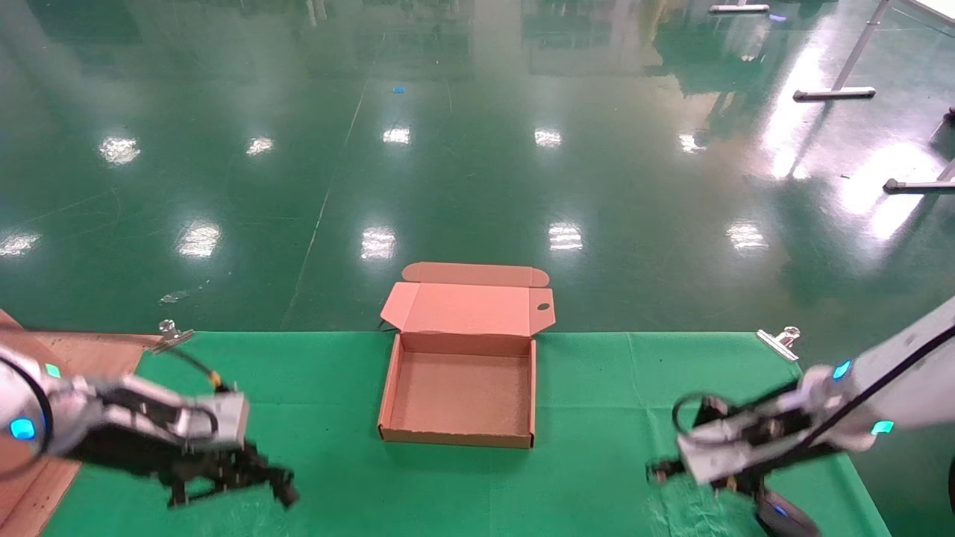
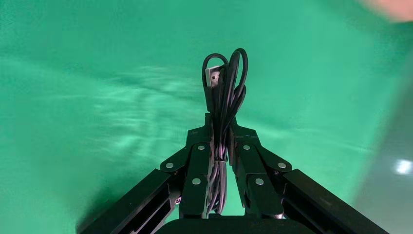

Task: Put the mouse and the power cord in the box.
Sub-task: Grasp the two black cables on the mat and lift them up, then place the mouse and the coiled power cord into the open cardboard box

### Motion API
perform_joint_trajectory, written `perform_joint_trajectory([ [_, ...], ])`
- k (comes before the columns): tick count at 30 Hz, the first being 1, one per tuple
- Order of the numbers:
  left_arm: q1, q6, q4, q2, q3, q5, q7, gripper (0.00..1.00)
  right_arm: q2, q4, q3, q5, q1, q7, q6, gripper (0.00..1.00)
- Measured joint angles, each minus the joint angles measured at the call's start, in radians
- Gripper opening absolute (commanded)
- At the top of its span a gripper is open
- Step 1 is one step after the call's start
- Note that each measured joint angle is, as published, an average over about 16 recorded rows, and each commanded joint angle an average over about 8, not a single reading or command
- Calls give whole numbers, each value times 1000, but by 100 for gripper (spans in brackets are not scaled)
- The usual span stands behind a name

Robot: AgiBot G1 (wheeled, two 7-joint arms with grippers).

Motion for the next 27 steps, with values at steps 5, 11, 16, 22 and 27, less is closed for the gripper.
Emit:
perform_joint_trajectory([
  [5,-88,31,-97,4,-1,9,-61,0,20,148,33,42,57,92,-58,0],
  [11,-171,21,-183,46,-10,10,-129,0,-36,254,51,48,132,222,-65,0],
  [16,-212,-13,-186,99,-23,0,-145,0,-137,230,43,23,187,282,-24,0],
  [22,-234,-48,-112,159,-40,-25,-105,0,-249,114,25,-1,238,270,36,0],
  [27,-229,-77,-29,200,-56,-52,-44,0,-295,14,14,12,265,221,63,0],
])
